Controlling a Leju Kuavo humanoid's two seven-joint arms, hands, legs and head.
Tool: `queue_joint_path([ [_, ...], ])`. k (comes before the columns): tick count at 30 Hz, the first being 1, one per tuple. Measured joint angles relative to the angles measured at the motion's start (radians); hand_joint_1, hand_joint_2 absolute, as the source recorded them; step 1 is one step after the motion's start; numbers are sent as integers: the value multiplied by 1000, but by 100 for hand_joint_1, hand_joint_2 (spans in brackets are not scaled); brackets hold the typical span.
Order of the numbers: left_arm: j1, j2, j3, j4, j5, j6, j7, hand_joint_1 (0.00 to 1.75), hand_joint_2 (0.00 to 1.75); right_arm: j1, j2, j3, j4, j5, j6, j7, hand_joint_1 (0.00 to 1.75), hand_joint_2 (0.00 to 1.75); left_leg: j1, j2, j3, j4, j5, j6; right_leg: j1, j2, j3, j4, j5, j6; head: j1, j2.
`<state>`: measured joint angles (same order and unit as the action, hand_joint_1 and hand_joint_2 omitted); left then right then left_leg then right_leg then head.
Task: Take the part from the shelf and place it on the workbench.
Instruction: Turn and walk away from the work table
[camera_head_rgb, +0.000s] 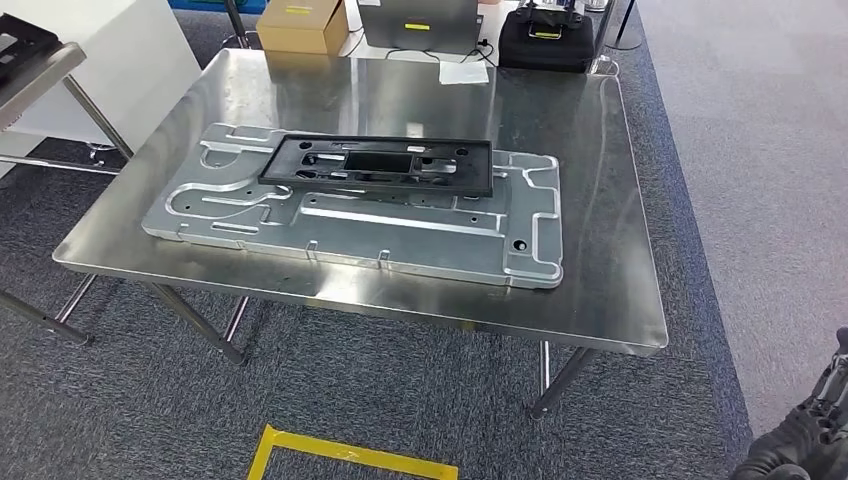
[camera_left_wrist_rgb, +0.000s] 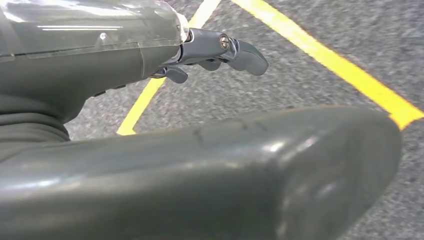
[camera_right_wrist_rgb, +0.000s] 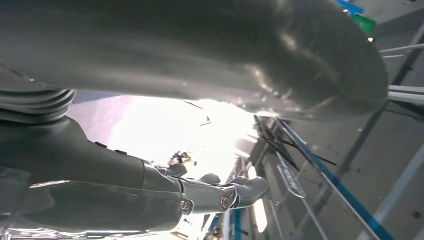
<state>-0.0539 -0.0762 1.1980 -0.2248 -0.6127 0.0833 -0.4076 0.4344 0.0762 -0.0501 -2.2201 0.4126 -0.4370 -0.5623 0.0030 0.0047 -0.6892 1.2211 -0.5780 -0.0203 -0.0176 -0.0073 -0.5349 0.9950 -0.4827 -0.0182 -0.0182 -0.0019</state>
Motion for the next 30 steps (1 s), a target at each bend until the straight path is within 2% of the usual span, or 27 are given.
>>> queue_joint_path([
  [1, 0, -1, 1, 0, 0, 0, 0, 0, 0, 6, 7, -9, 0, -2, 7, -3, 0, 0, 5, 0, 0, 48, -16, -6, -1, 0, -16, 2, 11, 2, 0, 0],
  [2, -1, -2, 3, 0, 0, 0, 0, 0, 0, 10, 16, -19, 0, -2, 16, -6, 0, 0, 9, 0, 13, 67, -8, -10, -2, 0, -32, 5, 22, 6, 0, 0],
  [3, -1, -3, 4, 0, 0, 0, 0, 0, 0, 14, 26, -32, 1, 1, 24, -8, 0, 0, 13, 0, 42, 53, 18, -13, -4, 0, -48, 9, 31, 10, 0, 0],
  [4, -2, -4, 5, 0, 0, 0, 0, 0, 0, 17, 38, -46, 2, 6, 31, -11, 0, 0, 16, 0, 87, 6, 46, -15, -6, 0, -63, 13, 40, 15, 0, 0],
  [5, -4, -5, 6, 0, 0, -1, -1, 0, 0, 20, 52, -62, 3, 11, 38, -13, 0, 0, 19, -2, 143, -66, 57, -16, -7, 0, -75, 18, 48, 21, -1, 0],
  [6, -5, -6, 8, 0, 0, -1, -1, 0, 0, 22, 66, -78, 5, 16, 45, -17, 0, 0, 18, -5, 197, -144, 54, -14, -7, 0, -83, 22, 55, 28, -1, 0],
  [7, -6, -8, 10, 0, 0, -2, -1, 0, 0, 24, 80, -94, 7, 19, 55, -20, 0, 0, 16, -8, 234, -203, 44, -8, -7, 0, -87, 23, 64, 35, 0, 0],
  [8, -7, -10, 11, 0, 0, -2, -2, 0, 0, 25, 96, -111, 11, 19, 68, -25, 0, 0, 13, -11, 254, -239, 33, -1, -6, -1, -89, 22, 73, 43, -1, 0],
  [10, -7, -13, 15, 0, -1, -3, -4, 0, 0, 25, 130, -148, 27, 17, 109, -35, 0, 0, 9, -11, 245, -250, 43, 19, -8, 0, -91, 16, 88, 58, -2, 0],
  [11, -6, -15, 16, 0, -1, -3, -4, 0, 0, 24, 147, -170, 38, 15, 132, -39, 0, 0, 9, -8, 237, -251, 53, 29, -10, 1, -97, 21, 79, 63, -2, 0],
  [12, -6, -17, 18, 0, -1, -3, -4, 0, 0, 23, 164, -194, 52, 9, 152, -39, 0, 0, 8, -5, 226, -253, 64, 41, -11, 2, -107, 42, 48, 66, -2, 0],
  [13, -6, -18, 19, 0, -2, -3, -4, 0, 0, 22, 180, -220, 69, 0, 169, -36, 0, 0, 7, -2, 213, -254, 76, 50, -12, 3, -121, 82, 0, 67, -1, 0],
  [15, -5, -20, 21, 0, -4, -3, -4, 0, 0, 13, 201, -272, 117, -34, 201, -25, 0, 0, -2, 0, 185, -253, 98, 63, -9, 4, -151, 207, -103, 67, -1, 0],
  [16, -5, -21, 21, 0, -5, -3, -4, 0, 0, 6, 208, -299, 149, -52, 217, -20, 0, 0, -7, 2, 170, -251, 110, 66, -7, 4, -158, 262, -125, 65, -1, 0],
  [17, -5, -22, 22, 0, -7, -3, -4, 0, 0, -5, 215, -328, 188, -67, 235, -17, 0, 0, -12, 3, 154, -249, 121, 68, -3, 5, -151, 293, -120, 62, -1, 0],
  [18, -6, -23, 23, 0, -9, -3, -4, 0, 0, -17, 220, -358, 227, -77, 251, -15, 0, 0, -17, 3, 140, -246, 130, 69, 2, 5, -129, 291, -94, 56, -1, 0],
  [19, -6, -25, 25, 0, -13, -3, -3, 0, 0, -32, 225, -392, 273, -80, 269, -13, 0, 0, -22, 3, 126, -243, 139, 70, 8, 5, -89, 254, -61, 47, -1, 0],
  [20, -6, -28, 26, 0, -16, -4, -1, 0, 0, -52, 229, -430, 323, -77, 289, -12, 0, 0, -25, 3, 114, -239, 147, 70, 16, 5, -35, 188, -39, 33, -1, 0],
  [21, -6, -32, 28, 0, -21, -4, 1, 0, 0, -75, 232, -470, 375, -66, 309, -13, 0, 0, -29, 4, 106, -236, 153, 70, 23, 3, 22, 109, -35, 19, -1, 0],
  [22, -7, -35, 29, 0, -25, -4, 2, 0, 0, -105, 235, -517, 436, -44, 328, -17, 0, 0, -31, 4, 100, -234, 161, 68, 29, 1, 68, 37, -42, 9, -2, 0],
  [23, -8, -37, 31, 0, -29, -5, 4, 0, 0, -137, 237, -568, 500, -11, 342, -27, 0, 0, -31, 5, 96, -234, 170, 66, 34, -1, 97, -13, -54, 1, -2, 0],
  [24, -8, -38, 33, 0, -35, -5, 4, 0, 0, -172, 238, -627, 574, 34, 348, -38, 0, 0, -31, 6, 93, -235, 179, 62, 35, -4, 107, -40, -57, -2, -2, 0],
  [26, -8, -37, 37, 0, -44, -6, 5, 0, 0, -238, 238, -750, 740, 140, 339, -62, 0, 0, -30, 4, 83, -233, 182, 52, 30, -9, 100, -57, -40, -6, -1, 0],
  [27, -8, -36, 38, 0, -47, -6, 5, 0, 0, -267, 235, -807, 827, 191, 325, -69, 0, 0, -29, 1, 75, -216, 160, 45, 25, -12, 93, -62, -28, -10, -2, 0],
  [28, -7, -35, 39, 0, -51, -6, 5, 0, 0, -293, 230, -856, 911, 237, 303, -72, 0, 0, -27, -1, 62, -181, 121, 38, 20, -16, 82, -66, -16, -12, -3, 0],
  [30, -6, -34, 41, 0, -57, -6, 5, 0, 0, -338, 214, -936, 1080, 316, 236, -56, 0, 0, -13, -3, 28, -61, 24, 20, 15, -23, 54, -60, 2, -13, -4, 0],
])
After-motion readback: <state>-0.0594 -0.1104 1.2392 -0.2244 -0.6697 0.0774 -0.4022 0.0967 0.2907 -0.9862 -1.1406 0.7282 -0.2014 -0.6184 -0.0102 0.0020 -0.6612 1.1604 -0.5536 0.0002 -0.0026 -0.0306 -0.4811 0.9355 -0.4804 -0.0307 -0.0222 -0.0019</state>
